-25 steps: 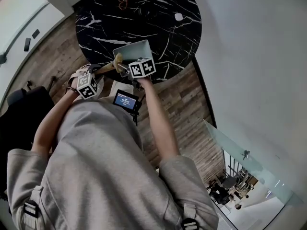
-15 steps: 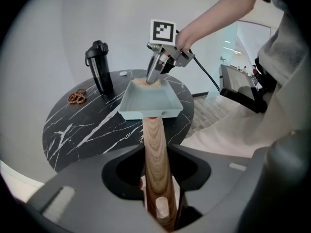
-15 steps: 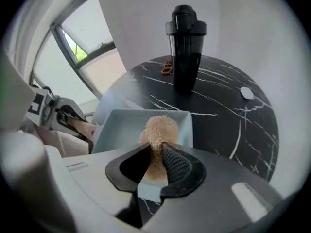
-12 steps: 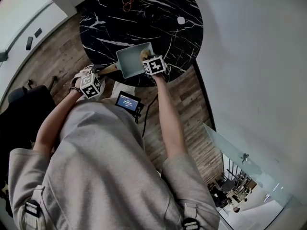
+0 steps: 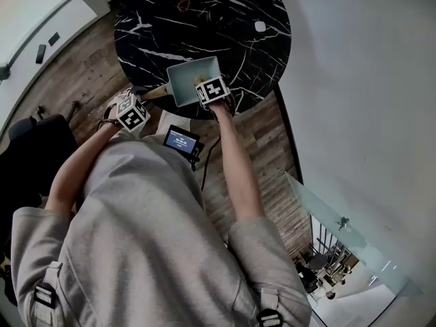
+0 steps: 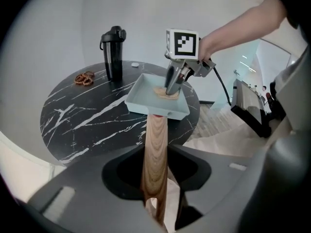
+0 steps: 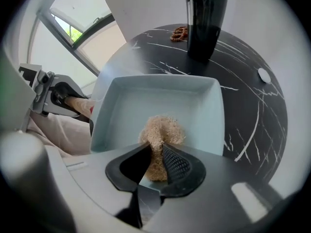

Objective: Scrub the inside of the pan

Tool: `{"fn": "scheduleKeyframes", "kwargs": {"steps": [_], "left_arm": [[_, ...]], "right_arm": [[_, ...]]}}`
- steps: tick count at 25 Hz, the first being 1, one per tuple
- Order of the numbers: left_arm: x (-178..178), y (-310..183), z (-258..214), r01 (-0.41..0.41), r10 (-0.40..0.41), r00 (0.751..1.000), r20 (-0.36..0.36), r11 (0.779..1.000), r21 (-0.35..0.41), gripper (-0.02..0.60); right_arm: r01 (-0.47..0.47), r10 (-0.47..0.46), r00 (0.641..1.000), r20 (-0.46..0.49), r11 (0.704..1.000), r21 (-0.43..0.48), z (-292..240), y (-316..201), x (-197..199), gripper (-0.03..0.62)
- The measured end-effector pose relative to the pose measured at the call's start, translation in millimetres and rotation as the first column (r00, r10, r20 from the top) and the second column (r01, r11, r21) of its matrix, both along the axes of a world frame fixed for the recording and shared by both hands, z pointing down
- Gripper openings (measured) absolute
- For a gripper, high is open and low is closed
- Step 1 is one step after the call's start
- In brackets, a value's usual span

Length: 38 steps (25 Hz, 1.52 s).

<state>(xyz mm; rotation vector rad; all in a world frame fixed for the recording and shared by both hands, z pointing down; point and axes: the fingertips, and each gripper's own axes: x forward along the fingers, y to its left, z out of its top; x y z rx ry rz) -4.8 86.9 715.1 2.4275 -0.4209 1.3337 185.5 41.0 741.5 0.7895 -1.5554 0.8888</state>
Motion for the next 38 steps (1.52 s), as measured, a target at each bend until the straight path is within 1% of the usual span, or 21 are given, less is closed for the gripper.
{"fn": "scheduleKeyframes", "kwargs": {"steps": [6, 8, 12, 15, 17, 19, 20, 21, 22, 23, 24, 25, 26, 27, 29, 31, 33, 35, 38], "left_arm": [[2, 3, 0, 0.006, -0.006, 1.0, 0.012, 1.0, -0.021, 0.138], [2, 4, 1, 0.006, -0.006, 1.0, 0.013, 1.0, -0.026, 0.138], [3, 4, 0, 0.004, -0.003, 1.0, 0.01, 0.999, -0.034, 0.138], [2, 5, 0, -0.003, 0.003, 1.0, 0.0, 0.999, -0.042, 0.137], [3, 6, 0, -0.011, 0.011, 1.0, -0.002, 0.999, -0.045, 0.137], [3, 6, 0, -0.022, 0.022, 1.0, -0.005, 0.999, -0.044, 0.135], [3, 5, 0, -0.029, 0.028, 1.0, -0.007, 0.999, -0.042, 0.135], [3, 5, 0, -0.035, 0.035, 0.999, -0.008, 0.999, -0.039, 0.135], [3, 6, -1, -0.042, 0.042, 0.999, -0.009, 0.998, -0.036, 0.135], [3, 6, -1, -0.048, 0.047, 0.999, -0.01, 0.998, -0.032, 0.135], [3, 6, -1, -0.053, 0.052, 0.999, -0.009, 0.998, -0.027, 0.135], [3, 6, -1, -0.057, 0.057, 0.998, -0.007, 0.998, -0.021, 0.135], [3, 5, -1, -0.062, 0.062, 0.998, -0.003, 0.998, -0.016, 0.135], [3, 5, -1, -0.067, 0.067, 0.998, 0.002, 0.998, -0.011, 0.135], [5, 4, 0, -0.081, 0.081, 0.997, 0.015, 0.997, -0.002, 0.135], [6, 5, 0, -0.092, 0.092, 0.995, 0.025, 0.996, 0.004, 0.135], [7, 6, 0, -0.1, 0.1, 0.995, 0.029, 0.995, 0.01, 0.135], [7, 7, 0, -0.108, 0.108, 0.994, 0.034, 0.994, 0.015, 0.135], [6, 7, 0, -0.134, 0.133, 0.99, 0.048, 0.991, 0.028, 0.135]], "right_arm": [[0.061, -0.058, 0.995, 0.079, 0.997, -0.037, 0, 20, -50, 0.087], [0.067, -0.062, 0.992, 0.106, 0.996, -0.051, 1, 26, -65, 0.086], [0.012, 0.0, 0.987, 0.159, 0.997, -0.077, 2, 33, -82, 0.086], [-0.016, 0.028, 0.985, 0.172, 0.997, -0.071, 0, 34, -85, 0.084], [-0.024, 0.037, 0.978, 0.204, 0.998, -0.065, -6, 35, -86, 0.084], [-0.042, 0.052, 0.962, 0.266, 0.998, -0.044, -18, 32, -86, 0.084], [-0.066, 0.068, 0.953, 0.295, 0.998, -0.019, -26, 28, -83, 0.087], [-0.094, 0.084, 0.95, 0.302, 0.995, 0.021, -32, 23, -76, 0.089], [-0.11, 0.086, 0.958, 0.272, 0.991, 0.072, -37, 17, -64, 0.089], [-0.094, 0.067, 0.977, 0.205, 0.988, 0.126, -39, 14, -49, 0.089], [-0.045, 0.026, 0.993, 0.114, 0.985, 0.167, -39, 12, -34, 0.089], [0.017, -0.022, 0.999, 0.024, 0.982, 0.186, -36, 12, -21, 0.089], [0.07, -0.062, 0.997, -0.049, 0.98, 0.187, -32, 13, -11, 0.089], [0.105, -0.088, 0.991, -0.103, 0.979, 0.176, -28, 13, -4, 0.089], [0.14, -0.116, 0.978, -0.172, 0.981, 0.134, -17, 12, 8, 0.088], [0.13, -0.109, 0.974, -0.201, 0.987, 0.099, -7, 11, 18, 0.087], [0.074, -0.056, 0.98, -0.19, 0.993, 0.087, -3, 9, 26, 0.089], [0.035, -0.018, 0.984, -0.175, 0.995, 0.095, -4, 4, 29, 0.087], [0.016, 0.007, 0.985, -0.173, 0.991, 0.129, -5, -2, 29, 0.087]]}}
